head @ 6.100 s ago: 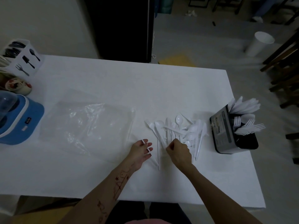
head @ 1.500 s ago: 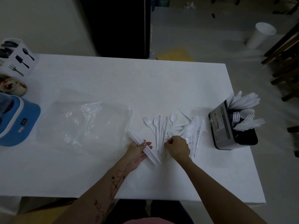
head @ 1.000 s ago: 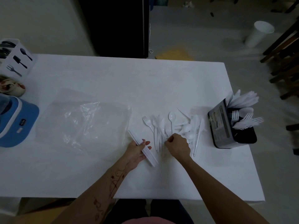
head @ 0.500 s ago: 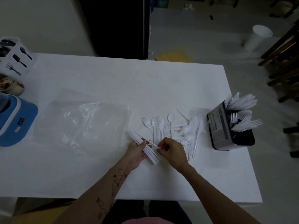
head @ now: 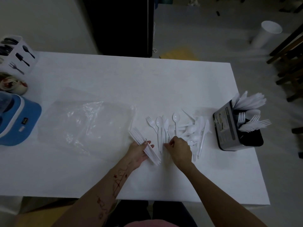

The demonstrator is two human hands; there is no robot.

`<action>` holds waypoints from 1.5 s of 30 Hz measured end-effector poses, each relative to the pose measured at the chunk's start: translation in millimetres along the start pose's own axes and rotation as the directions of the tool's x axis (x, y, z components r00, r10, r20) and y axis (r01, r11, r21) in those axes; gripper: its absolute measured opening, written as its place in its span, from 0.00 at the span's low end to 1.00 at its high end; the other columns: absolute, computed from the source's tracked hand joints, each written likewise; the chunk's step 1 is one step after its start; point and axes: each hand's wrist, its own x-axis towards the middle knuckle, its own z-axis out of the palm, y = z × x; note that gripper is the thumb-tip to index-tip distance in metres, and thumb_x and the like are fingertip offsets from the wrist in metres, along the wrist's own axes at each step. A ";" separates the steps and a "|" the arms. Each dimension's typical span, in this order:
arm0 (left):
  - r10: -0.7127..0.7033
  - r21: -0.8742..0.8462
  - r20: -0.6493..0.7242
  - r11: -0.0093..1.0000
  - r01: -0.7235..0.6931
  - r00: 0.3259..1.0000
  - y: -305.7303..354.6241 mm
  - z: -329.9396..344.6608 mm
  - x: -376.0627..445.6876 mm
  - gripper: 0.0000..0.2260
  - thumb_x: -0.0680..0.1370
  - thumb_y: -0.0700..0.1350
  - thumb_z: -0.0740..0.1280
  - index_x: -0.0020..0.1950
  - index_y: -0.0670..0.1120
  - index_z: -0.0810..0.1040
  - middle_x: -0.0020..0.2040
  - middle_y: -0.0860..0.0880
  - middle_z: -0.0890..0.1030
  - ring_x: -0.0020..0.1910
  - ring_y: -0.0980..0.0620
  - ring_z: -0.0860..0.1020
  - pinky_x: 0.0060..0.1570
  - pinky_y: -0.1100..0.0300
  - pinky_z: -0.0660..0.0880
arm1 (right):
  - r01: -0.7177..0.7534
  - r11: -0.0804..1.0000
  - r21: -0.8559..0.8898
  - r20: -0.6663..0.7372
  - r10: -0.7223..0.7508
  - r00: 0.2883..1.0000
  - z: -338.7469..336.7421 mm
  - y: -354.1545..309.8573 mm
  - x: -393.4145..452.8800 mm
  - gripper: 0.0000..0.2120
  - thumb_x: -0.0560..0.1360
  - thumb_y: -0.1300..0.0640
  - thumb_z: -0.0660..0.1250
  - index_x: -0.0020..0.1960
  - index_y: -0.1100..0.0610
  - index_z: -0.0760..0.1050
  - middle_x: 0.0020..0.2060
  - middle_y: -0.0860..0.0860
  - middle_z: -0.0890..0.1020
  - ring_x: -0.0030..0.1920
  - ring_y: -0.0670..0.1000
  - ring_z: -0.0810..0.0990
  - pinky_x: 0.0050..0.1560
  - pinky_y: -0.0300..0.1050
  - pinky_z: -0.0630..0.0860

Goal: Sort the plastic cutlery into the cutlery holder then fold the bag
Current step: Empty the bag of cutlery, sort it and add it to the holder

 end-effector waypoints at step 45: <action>-0.006 0.093 0.010 0.996 0.005 1.000 0.9 20.2 -13.4 0.10 0.80 0.39 0.63 0.60 0.41 0.70 0.57 0.45 0.79 0.56 0.43 0.78 0.46 0.52 0.76 | -0.088 0.930 0.356 -0.012 0.099 0.995 -22.0 15.3 -0.4 0.13 0.68 0.56 0.79 0.45 0.55 0.75 0.39 0.48 0.80 0.40 0.51 0.81 0.43 0.55 0.83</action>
